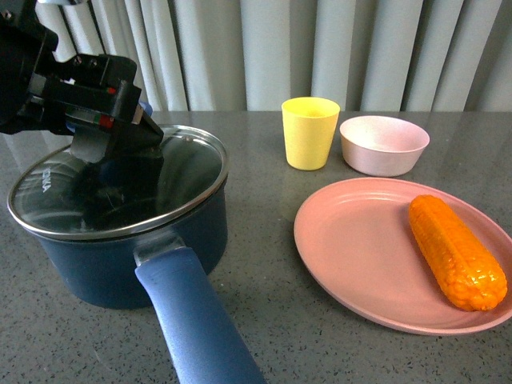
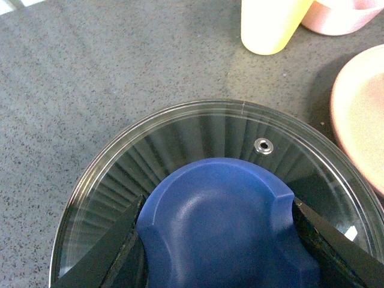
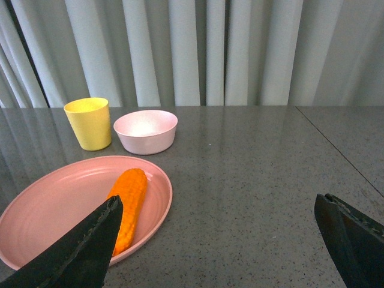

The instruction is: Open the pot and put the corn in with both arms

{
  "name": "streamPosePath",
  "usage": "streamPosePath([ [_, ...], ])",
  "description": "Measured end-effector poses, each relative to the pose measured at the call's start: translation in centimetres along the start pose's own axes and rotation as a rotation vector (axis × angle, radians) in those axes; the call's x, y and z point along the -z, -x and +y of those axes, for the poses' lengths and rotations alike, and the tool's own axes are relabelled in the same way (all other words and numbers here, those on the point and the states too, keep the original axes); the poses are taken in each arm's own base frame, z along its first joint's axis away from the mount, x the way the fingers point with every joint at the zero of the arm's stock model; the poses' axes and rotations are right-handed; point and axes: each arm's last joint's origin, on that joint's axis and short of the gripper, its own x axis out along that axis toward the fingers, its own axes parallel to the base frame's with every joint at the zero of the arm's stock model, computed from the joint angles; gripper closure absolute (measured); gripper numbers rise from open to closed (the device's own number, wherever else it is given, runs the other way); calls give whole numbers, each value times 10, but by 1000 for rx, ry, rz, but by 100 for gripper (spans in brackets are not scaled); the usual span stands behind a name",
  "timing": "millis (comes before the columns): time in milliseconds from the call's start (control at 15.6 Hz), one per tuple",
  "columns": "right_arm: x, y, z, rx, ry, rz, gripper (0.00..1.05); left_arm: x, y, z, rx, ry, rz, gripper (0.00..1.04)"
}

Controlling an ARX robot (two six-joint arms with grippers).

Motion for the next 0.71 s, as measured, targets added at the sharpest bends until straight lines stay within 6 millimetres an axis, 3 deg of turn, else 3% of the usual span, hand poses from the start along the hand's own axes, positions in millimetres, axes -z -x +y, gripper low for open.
streamPosePath([
  [128, 0, 0, 0, 0, 0, 0, 6, -16, 13, 4, 14, 8, -51, 44],
  [449, 0, 0, 0, 0, 0, 0, 6, -26, 24, 11, 1, 21, -94, 44],
  [706, 0, 0, 0, 0, 0, 0, 6, -27, 51, 59, -126, 95, -149, 45],
])
